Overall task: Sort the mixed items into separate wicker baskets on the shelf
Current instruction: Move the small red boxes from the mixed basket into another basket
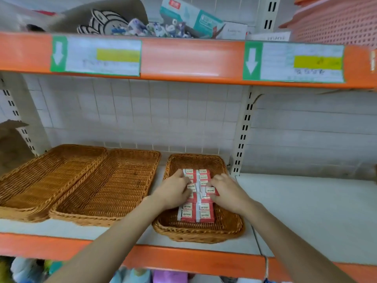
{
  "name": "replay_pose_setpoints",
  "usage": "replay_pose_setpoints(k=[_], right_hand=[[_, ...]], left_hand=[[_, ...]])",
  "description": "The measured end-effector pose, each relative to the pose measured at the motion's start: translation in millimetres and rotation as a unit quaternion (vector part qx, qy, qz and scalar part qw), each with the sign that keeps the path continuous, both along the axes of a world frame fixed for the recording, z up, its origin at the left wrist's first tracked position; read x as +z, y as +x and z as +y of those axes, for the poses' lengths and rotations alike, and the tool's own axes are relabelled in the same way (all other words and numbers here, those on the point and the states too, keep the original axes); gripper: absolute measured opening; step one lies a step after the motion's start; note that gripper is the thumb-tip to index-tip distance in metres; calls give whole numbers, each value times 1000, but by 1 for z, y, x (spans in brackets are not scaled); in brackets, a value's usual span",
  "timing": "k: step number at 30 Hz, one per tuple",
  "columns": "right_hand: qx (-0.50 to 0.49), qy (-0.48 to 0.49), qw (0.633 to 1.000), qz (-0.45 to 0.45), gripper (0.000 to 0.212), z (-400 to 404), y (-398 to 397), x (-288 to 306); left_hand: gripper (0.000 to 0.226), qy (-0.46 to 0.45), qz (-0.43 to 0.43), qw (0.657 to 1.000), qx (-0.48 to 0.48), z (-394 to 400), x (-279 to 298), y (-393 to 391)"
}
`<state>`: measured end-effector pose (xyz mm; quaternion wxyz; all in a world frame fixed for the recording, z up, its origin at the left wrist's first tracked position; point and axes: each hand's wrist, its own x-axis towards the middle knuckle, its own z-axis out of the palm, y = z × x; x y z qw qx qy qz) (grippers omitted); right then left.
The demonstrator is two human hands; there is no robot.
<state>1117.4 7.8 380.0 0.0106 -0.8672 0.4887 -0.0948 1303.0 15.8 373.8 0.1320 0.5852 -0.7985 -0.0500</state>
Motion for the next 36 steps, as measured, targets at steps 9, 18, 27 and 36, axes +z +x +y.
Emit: replay_pose_setpoints(k=[9, 18, 27, 36], right_hand=[[7, 4, 1000, 22, 43, 3, -2, 7], [30, 2, 998, 46, 40, 13, -10, 17], [55, 28, 997, 53, 40, 22, -4, 13], [51, 67, 996, 29, 33, 21, 3, 3]], left_hand=[[49, 32, -18, 999, -2, 6, 7, -5], [42, 10, -87, 993, -76, 10, 16, 0], [37, 39, -111, 990, -80, 24, 21, 6], [31, 42, -98, 992, -65, 24, 9, 5]])
